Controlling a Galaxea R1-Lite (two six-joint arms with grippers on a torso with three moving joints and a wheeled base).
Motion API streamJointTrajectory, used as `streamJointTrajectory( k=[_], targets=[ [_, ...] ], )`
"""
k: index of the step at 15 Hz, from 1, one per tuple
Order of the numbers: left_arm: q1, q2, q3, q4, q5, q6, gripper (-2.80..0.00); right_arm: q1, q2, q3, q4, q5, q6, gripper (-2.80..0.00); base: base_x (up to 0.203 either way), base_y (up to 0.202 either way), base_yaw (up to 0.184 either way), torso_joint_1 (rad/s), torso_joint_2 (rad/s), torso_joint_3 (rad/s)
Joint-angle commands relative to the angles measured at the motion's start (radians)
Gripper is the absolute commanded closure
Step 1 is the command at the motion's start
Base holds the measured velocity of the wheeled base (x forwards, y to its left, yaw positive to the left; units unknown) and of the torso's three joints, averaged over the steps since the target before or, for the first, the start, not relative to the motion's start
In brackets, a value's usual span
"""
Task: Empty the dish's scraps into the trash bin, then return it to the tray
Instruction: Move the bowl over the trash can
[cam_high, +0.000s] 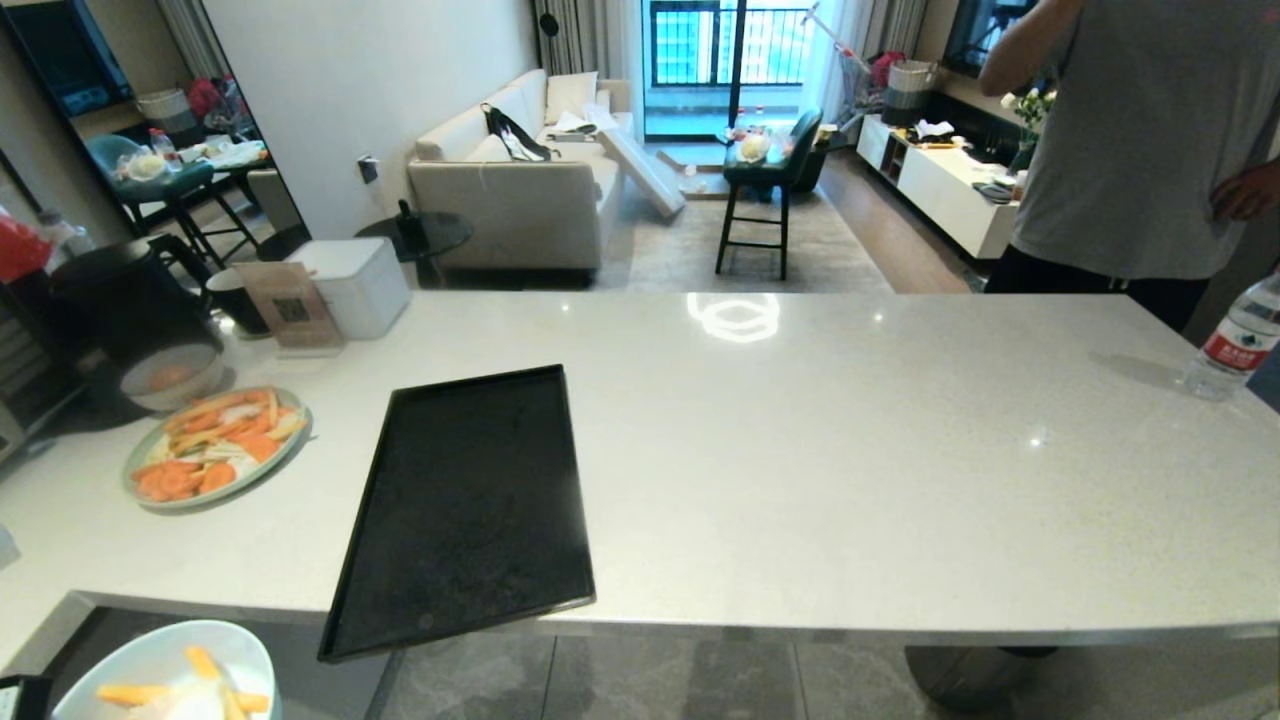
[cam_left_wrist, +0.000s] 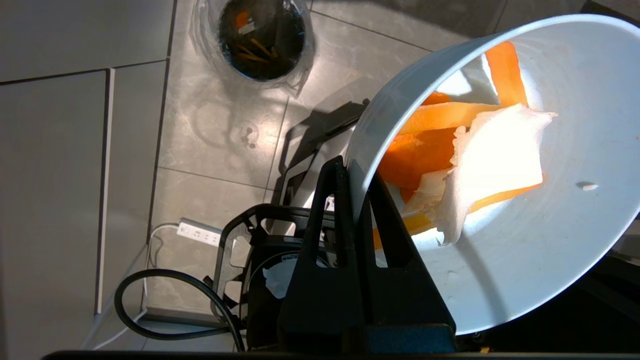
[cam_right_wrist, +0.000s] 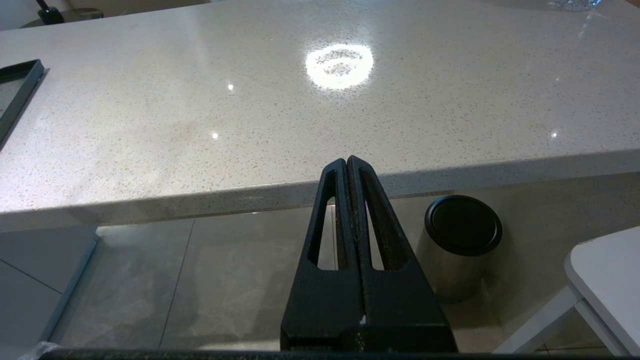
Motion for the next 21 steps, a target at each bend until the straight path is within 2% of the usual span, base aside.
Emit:
streamJointTrajectory(
  k=[1, 21],
  targets=[
    [0.000, 0.004, 0.003, 0.005, -0.001, 0.001, 0.00, 0.000, 0.000, 0.000, -0.001, 0.000, 0.001, 0.00, 0.000, 0.000, 0.000, 0.000, 0.00, 0.000],
    [0.003, -0.008, 0.024, 0.005, 0.003, 0.003, 0.00, 0.000, 0.001, 0.000, -0.002, 0.000, 0.002, 0.00, 0.000, 0.000, 0.000, 0.000, 0.00, 0.000]
  ],
)
